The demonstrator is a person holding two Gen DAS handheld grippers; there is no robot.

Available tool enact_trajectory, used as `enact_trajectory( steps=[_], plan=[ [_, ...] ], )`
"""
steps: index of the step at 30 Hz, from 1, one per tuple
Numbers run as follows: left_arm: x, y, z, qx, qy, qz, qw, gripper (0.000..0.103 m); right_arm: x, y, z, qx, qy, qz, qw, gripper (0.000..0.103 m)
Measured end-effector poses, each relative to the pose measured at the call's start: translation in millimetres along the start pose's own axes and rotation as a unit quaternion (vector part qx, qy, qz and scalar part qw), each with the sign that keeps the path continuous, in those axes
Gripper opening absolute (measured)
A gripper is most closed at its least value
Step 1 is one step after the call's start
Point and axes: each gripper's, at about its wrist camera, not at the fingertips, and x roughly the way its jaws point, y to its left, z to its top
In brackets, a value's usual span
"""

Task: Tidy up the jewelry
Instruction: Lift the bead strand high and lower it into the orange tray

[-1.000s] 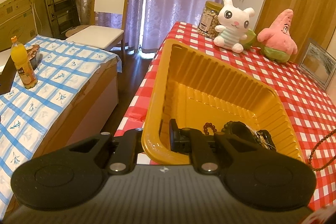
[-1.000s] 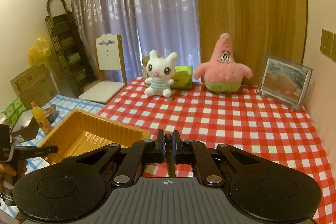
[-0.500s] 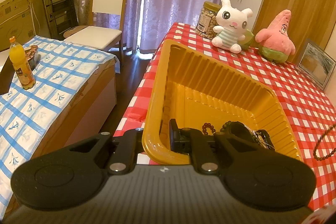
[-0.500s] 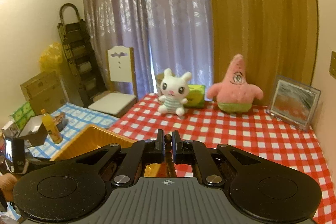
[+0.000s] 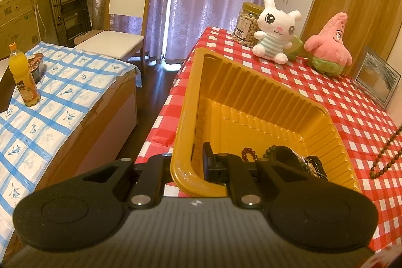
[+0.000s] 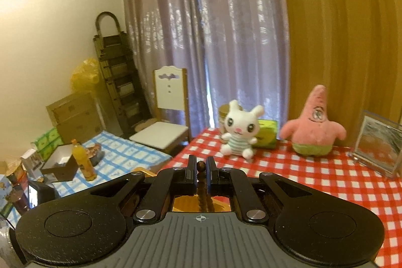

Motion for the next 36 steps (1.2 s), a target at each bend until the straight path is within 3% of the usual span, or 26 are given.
enact_trajectory(
  steps=[14, 36],
  plan=[
    [3.3, -5.1, 1.4, 0.001, 0.0, -0.004, 1.0, 0.01, 53.6, 20.6, 0.0, -0.003, 0.018, 0.054, 0.998, 0.007],
    [4.4, -2.4, 0.1, -0.004, 0.002, -0.011, 0.9999, 0.01, 138.9, 32.9, -60.7, 0.044, 0.122, 0.084, 0.988, 0.007]
  ],
)
